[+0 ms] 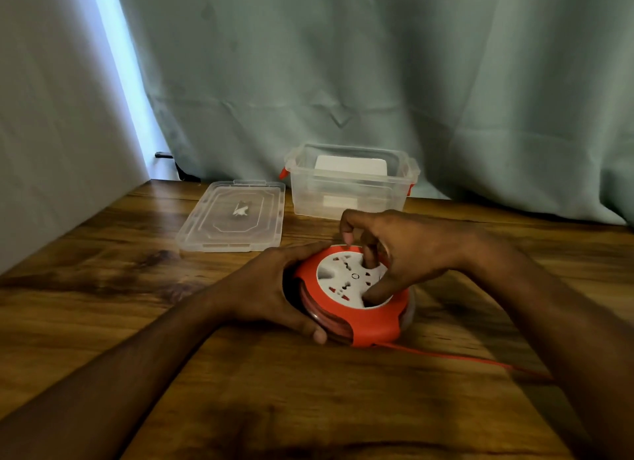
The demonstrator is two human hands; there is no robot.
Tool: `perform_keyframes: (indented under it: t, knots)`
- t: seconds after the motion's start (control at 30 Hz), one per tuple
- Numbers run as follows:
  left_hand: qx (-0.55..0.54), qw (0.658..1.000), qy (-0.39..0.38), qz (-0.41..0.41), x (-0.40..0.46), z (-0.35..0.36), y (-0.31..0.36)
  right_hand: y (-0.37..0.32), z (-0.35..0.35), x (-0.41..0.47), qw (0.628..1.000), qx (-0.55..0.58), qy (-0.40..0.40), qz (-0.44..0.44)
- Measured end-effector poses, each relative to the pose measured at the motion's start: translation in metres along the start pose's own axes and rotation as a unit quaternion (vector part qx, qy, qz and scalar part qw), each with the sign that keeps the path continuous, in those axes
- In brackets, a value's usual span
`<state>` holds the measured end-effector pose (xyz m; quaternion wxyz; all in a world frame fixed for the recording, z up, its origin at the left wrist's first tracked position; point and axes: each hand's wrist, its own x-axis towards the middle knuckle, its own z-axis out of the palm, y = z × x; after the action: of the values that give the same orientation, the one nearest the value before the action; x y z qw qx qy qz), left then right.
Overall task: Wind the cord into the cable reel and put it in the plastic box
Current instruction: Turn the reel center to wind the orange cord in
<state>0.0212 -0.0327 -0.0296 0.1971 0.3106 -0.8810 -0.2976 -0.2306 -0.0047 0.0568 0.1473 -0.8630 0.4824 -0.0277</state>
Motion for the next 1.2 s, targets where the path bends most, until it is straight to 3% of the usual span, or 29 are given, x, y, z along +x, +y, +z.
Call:
perform_keyframes:
  t: [0.33, 0.7, 0.93, 1.2]
  knots:
    - [-0.002, 1.0, 0.002, 0.012, 0.001, 0.001, -0.001, -0.011, 0.014, 0.006, 0.998, -0.065, 0.017, 0.015]
    - [0.007, 1.0, -0.008, -0.009, 0.001, 0.0, -0.001, -0.008, -0.008, -0.003, 0.999, 0.009, 0.03, -0.043]
    - [0.006, 1.0, -0.011, -0.02, 0.001, 0.0, 0.0, 0.003, -0.007, 0.0, 0.997, 0.058, -0.05, -0.026]
    - [0.008, 1.0, -0.014, -0.023, 0.0, -0.001, 0.004, 0.008, -0.004, 0.001, 0.997, 0.066, -0.029, -0.02]
